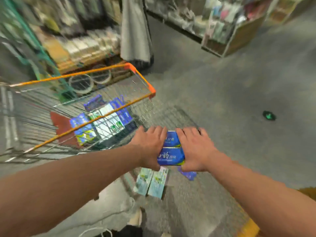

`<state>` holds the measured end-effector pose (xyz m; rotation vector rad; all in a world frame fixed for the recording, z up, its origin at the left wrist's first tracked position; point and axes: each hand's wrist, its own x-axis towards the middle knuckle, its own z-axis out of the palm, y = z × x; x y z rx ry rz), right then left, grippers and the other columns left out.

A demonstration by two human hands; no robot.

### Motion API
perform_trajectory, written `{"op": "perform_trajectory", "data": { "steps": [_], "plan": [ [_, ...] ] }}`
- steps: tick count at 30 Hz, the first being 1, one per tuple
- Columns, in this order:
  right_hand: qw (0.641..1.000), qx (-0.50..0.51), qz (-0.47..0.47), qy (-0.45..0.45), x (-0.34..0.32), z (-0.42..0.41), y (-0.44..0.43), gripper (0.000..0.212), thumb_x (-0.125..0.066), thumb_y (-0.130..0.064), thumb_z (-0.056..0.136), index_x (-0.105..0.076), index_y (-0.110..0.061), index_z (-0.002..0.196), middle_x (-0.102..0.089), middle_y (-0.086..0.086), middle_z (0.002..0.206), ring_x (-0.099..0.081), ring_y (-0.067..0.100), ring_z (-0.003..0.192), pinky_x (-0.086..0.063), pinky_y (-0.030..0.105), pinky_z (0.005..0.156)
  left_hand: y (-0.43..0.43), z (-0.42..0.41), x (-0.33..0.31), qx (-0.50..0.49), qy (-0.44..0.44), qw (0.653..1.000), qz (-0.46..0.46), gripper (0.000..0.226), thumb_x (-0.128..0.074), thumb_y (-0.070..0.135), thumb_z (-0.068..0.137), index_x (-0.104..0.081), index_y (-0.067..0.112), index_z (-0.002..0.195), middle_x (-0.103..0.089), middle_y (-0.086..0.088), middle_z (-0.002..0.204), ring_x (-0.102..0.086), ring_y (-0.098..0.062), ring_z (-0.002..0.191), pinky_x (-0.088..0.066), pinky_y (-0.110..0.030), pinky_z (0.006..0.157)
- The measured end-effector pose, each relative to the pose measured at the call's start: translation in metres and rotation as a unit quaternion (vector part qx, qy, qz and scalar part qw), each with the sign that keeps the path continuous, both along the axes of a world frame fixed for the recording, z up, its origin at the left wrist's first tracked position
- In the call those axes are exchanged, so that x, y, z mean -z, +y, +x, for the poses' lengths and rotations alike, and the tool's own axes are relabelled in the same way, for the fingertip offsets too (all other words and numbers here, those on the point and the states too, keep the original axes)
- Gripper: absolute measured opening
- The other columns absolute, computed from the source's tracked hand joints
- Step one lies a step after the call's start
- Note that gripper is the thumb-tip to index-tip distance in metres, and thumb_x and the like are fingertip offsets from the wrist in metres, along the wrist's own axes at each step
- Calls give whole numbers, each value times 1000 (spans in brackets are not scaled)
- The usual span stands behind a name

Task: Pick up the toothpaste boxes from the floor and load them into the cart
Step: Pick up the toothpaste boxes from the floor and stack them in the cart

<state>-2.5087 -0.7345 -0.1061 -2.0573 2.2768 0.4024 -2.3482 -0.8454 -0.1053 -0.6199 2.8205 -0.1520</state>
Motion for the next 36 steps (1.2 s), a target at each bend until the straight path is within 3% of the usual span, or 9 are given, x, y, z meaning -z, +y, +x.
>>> {"op": "perform_trajectory", "data": {
  "steps": [2,6,10,15,26,32,36],
  "plan": [
    [1000,-23,-13,4,-17,21,-23,129,-44,-83,49,-26,-9,153,-47,9,135,-47,30,122,-36,50,101,-18,25,-18,-6,12,1000,-23,125,-68,75,55,-21,5,147,-45,-9,132,-50,-29,115,-43,-48,92],
    [998,-50,-40,0,-36,60,-75,127,-61,-72,54,-15,-11,155,-40,7,141,-41,27,128,-32,47,104,-66,70,-46,-14,21,998,-64,121,-64,80,57,-25,6,143,-47,-7,126,-52,-27,106,-43,-44,84],
    [997,-45,-59,8,-47,104,-142,128,-61,-74,53,-15,-11,154,-39,6,140,-41,27,126,-32,47,102,-134,113,-64,-17,12,997,-77,134,-29,91,45,-24,4,147,-46,-9,131,-51,-28,109,-46,-48,90],
    [997,-13,-69,11,-50,152,-224,134,-62,-79,49,-14,-11,155,-41,6,140,-42,28,126,-33,48,103,-222,157,-71,13,-3,995,-96,126,-66,79,54,-24,5,147,-46,-8,130,-52,-28,109,-44,-43,86],
    [998,31,-55,14,-36,187,-366,132,-69,-72,46,-18,-12,152,-42,4,140,-43,27,126,-32,46,103,-376,179,-50,27,-17,997,-66,124,-69,73,50,-24,7,145,-46,-5,126,-52,-27,108,-44,-42,86],
    [999,27,-40,-19,9,180,-458,133,-71,-71,47,-16,-14,153,-41,4,139,-41,25,125,-33,46,103,-466,172,-15,4,-48,998,-32,133,-74,77,47,-18,9,148,-44,-4,132,-49,-25,116,-43,-43,94],
    [995,85,-8,-58,53,191,-501,133,-73,-71,49,-13,-14,152,-39,5,142,-40,26,127,-34,51,104,-518,165,25,40,-89,995,-18,137,-74,78,51,-12,9,152,-41,-4,136,-47,-25,120,-41,-43,97]
  ]
}}
